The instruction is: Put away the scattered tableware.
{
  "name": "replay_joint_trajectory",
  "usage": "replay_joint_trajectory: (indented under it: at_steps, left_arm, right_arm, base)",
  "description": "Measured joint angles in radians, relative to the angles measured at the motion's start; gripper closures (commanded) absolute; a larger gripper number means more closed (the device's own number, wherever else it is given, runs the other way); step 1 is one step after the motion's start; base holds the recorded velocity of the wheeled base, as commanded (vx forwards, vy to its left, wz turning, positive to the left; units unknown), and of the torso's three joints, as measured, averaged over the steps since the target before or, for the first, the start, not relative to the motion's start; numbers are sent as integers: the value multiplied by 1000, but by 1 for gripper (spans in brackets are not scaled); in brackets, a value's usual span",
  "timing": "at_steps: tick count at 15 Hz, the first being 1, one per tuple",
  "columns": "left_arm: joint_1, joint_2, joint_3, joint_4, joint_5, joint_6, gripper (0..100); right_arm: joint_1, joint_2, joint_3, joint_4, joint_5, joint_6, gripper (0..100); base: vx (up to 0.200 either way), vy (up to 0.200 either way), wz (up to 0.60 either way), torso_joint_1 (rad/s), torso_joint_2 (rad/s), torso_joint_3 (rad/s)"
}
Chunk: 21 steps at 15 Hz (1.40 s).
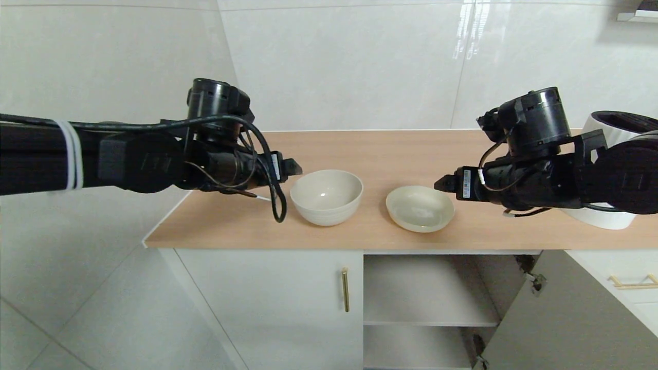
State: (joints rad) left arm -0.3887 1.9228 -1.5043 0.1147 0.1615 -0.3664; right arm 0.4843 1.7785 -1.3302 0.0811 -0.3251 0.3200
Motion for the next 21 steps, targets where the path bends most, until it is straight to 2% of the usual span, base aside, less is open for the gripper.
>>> replay_joint_trajectory:
  at_steps: [3, 4, 10, 12, 15, 17, 21]
  left_arm:
    - [-16, 74, -31, 1, 20, -9, 0]
    - [-20, 92, -38, 0, 21, -9, 100]
    - [-37, 148, -64, -2, 21, -9, 100]
    - [-38, 139, -65, 0, 24, -26, 100]
    - [-38, 56, -49, -2, 19, -79, 100]
    - [-39, -23, -16, -5, 16, -91, 100]
    - [-39, -90, 9, -7, 15, -92, 100]
  right_arm:
    - [-3, 6, 0, -1, 0, 1, 0]
    - [-3, 7, 0, -1, 0, 1, 0]
    - [-3, 9, 0, -1, -4, -1, 0]
    - [-3, 9, -3, 0, -4, -1, 0]
    - [-19, 33, -23, 10, -10, 0, 0]
    - [-27, 75, -44, 26, -43, 0, 0]
    - [-42, 173, -90, 40, -84, 6, 0]
  base:
    - [0, 0, 0, 0, 0, 0]
    - [0, 0, 0, 0, 0, 0]
    - [0, 0, 0, 0, 0, 0]
    - [0, 0, 0, 0, 0, 0]
    - [0, 0, 0, 0, 0, 0]
    - [0, 0, 0, 0, 0, 0]
    - [0, 0, 0, 0, 0, 0]
